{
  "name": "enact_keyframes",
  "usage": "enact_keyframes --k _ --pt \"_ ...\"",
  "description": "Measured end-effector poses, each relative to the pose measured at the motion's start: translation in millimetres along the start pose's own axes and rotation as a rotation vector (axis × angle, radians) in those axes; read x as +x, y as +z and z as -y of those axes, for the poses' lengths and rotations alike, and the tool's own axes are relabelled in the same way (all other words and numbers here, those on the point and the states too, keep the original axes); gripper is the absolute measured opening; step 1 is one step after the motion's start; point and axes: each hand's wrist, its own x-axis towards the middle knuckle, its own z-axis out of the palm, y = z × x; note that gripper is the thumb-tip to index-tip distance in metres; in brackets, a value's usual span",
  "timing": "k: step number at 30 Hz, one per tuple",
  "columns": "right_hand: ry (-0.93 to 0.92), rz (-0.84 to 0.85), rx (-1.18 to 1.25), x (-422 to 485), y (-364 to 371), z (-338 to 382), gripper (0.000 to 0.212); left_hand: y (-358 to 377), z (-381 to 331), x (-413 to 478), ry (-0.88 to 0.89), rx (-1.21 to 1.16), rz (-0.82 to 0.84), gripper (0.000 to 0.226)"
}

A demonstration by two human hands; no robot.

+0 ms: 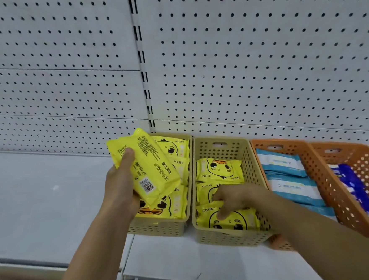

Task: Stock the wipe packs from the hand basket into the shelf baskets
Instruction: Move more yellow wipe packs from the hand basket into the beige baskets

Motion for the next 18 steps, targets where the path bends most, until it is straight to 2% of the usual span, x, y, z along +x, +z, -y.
enact_keyframes --k 2,5,6,8,10,12,14,16,18 --pt "-0.005 -0.164 -0.071 -4 3 3 0.043 1 1 -1 -0.008 0.004 0.009 0.029" --pt "-0.002 -0.52 -0.242 -20 2 2 0.056 0 1 -2 -0.015 0.015 0.02 0.026" --pt "-0.024 -0.567 -0.279 -25 3 0 0.06 -1 1 -1 -0.015 0.019 0.02 0.026" --pt "-0.119 -0.498 -0.327 -30 8 -7 0.065 -1 1 -1 -0.016 0.024 0.025 0.026" --pt "-0.206 -0.368 -0.363 -30 17 -13 0.059 0 1 0 -0.021 0.021 0.04 0.027" --pt "-0.236 -0.375 -0.201 -31 16 -17 0.041 1 0 1 -0.019 0.019 0.05 0.029" --pt "-0.202 -0.338 0.119 -30 12 -18 0.026 2 0 2 -0.02 0.018 0.052 0.03" --pt "-0.126 -0.173 0.352 -24 15 -17 0.031 4 1 0 -0.032 0.015 0.062 0.03" --pt "-0.03 -0.068 0.338 -12 22 -17 0.043 7 3 -1 -0.046 0.019 0.084 0.029"
